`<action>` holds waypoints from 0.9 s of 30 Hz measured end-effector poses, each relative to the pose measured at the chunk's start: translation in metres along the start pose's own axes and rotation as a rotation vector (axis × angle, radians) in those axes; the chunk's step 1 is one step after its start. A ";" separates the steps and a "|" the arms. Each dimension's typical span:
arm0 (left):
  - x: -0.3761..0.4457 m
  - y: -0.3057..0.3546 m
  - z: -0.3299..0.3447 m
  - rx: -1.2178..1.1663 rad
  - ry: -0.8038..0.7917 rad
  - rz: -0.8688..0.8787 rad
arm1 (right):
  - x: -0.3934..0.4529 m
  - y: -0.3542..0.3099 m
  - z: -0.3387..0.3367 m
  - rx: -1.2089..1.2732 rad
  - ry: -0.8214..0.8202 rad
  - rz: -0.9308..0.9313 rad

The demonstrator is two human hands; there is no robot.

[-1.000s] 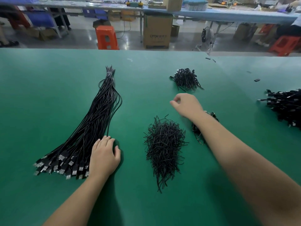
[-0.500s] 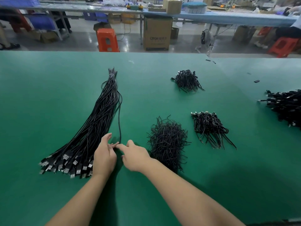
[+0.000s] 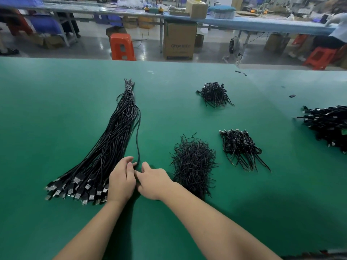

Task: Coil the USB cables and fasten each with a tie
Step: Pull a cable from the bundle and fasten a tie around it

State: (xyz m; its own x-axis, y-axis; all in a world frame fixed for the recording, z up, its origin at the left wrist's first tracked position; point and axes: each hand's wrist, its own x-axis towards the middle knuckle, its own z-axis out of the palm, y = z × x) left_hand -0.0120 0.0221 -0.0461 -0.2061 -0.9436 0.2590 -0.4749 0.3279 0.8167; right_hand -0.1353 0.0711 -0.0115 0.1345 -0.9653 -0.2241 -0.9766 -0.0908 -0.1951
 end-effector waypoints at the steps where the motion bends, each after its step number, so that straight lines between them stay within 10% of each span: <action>1: 0.000 -0.001 0.000 -0.001 0.002 -0.002 | 0.000 -0.001 -0.001 0.002 0.007 0.007; 11: 0.000 -0.003 0.003 0.126 0.011 0.029 | 0.004 0.001 -0.009 0.280 0.070 0.364; 21: 0.002 0.000 0.004 0.375 -0.089 0.163 | -0.012 0.026 -0.029 1.193 0.157 0.325; 27: 0.000 0.001 0.004 0.428 -0.075 0.218 | -0.019 0.026 -0.042 1.161 0.320 0.169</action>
State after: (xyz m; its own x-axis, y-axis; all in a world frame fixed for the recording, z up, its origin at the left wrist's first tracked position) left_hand -0.0162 0.0226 -0.0478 -0.3936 -0.8502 0.3496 -0.7197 0.5216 0.4582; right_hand -0.1705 0.0770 0.0283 -0.1876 -0.9755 -0.1152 -0.2240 0.1567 -0.9619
